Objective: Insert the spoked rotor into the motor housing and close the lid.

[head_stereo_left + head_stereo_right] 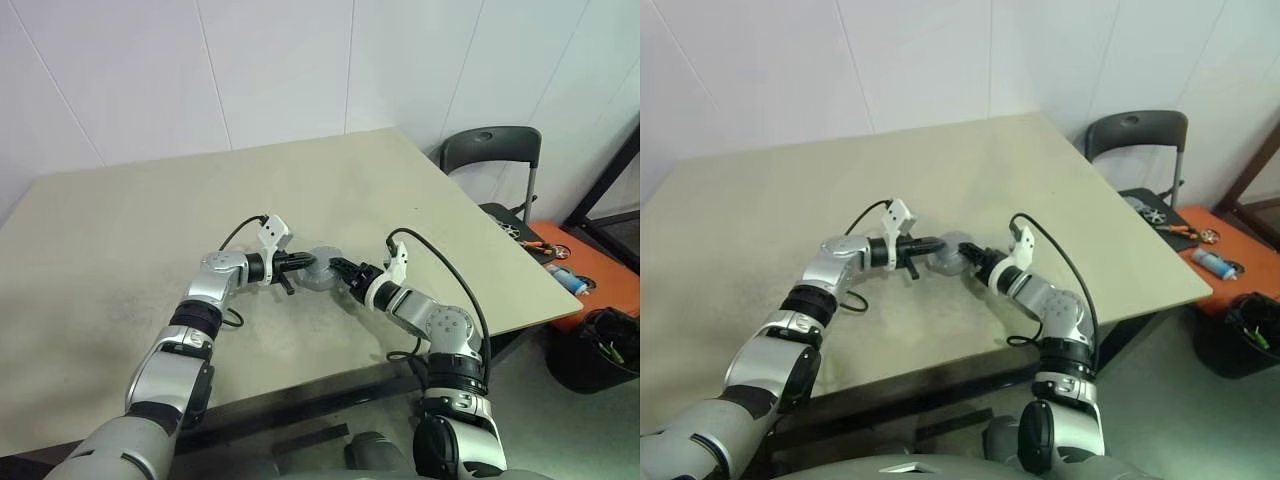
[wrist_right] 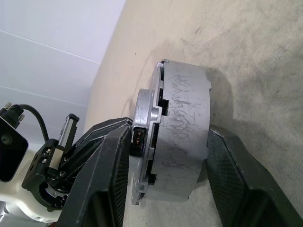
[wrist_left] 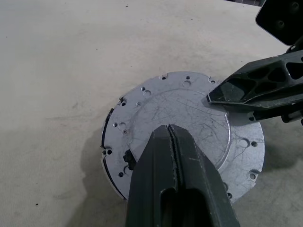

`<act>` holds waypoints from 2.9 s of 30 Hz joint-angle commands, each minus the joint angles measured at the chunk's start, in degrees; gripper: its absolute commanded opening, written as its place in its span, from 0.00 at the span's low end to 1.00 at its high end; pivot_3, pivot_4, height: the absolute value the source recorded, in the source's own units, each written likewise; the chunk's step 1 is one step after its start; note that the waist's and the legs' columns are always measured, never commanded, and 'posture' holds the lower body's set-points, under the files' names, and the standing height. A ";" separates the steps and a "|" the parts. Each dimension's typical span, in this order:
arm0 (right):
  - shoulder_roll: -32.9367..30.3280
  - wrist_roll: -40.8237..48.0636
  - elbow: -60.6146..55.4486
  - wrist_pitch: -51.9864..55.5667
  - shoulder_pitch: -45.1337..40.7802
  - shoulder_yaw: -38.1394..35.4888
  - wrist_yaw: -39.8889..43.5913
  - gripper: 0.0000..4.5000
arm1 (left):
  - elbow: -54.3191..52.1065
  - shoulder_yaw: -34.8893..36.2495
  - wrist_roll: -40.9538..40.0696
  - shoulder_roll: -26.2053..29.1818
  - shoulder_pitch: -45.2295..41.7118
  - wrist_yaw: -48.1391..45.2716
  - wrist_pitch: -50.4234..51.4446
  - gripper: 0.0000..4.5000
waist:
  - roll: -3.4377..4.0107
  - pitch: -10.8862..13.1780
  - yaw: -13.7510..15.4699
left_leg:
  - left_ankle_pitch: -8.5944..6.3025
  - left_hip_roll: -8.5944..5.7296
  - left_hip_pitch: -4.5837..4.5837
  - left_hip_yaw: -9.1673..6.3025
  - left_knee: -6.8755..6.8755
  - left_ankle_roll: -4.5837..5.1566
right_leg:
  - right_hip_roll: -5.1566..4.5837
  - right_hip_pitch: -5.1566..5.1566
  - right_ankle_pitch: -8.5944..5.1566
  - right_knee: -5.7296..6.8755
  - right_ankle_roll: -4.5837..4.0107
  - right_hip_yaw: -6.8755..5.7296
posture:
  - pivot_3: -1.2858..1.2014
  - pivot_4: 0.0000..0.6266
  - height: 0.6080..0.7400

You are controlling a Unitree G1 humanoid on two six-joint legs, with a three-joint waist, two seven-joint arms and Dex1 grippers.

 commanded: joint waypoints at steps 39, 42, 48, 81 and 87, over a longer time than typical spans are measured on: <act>0.46 8.06 -1.23 5.14 -1.94 -1.80 -0.29 0.42 | -6.19 -1.57 0.85 0.00 4.64 -0.23 3.54 0.00 | 0.10 0.12 -0.64 | 0.00 0.03 -0.21 0.01 -0.31 0.00 | 0.02 -0.46 0.04 0.00 0.02 0.03 | 0.52 0.00 1.00; -0.55 9.47 -3.05 6.33 -1.26 -2.98 -0.64 0.42 | -6.23 -1.50 0.89 -0.03 4.81 -0.05 3.54 0.00 | 0.14 0.14 -0.35 | 0.00 0.03 -0.24 0.01 -0.33 0.00 | 0.01 -0.45 0.03 -0.07 0.02 0.03 | 0.52 0.00 1.00; -0.15 12.64 -4.73 7.09 -0.95 -4.41 -2.20 0.42 | -5.81 -1.50 0.98 0.12 4.91 -0.16 3.30 0.00 | 0.18 0.17 0.84 | 0.00 0.02 -0.31 0.02 -0.38 0.00 | 0.00 -0.46 0.02 -0.23 0.01 0.03 | 0.52 0.00 1.00; 1.98 15.25 4.03 -0.65 -4.05 -7.16 -6.10 0.31 | -29.77 15.41 -23.54 4.96 1.20 1.23 34.00 0.00 | 0.35 0.46 -0.60 | 0.01 0.03 -0.28 0.02 -0.28 0.01 | 0.02 -0.54 0.03 0.08 -0.01 0.04 | 0.52 0.00 1.00; 3.08 20.06 2.52 0.62 -5.12 -7.06 -3.62 0.31 | -23.50 22.90 -27.37 7.77 -1.51 7.97 37.33 0.00 | 0.51 0.61 -0.75 | 0.01 0.03 -0.43 0.02 -0.17 0.01 | 0.01 -0.59 0.04 0.02 -0.02 0.03 | 0.52 0.00 1.00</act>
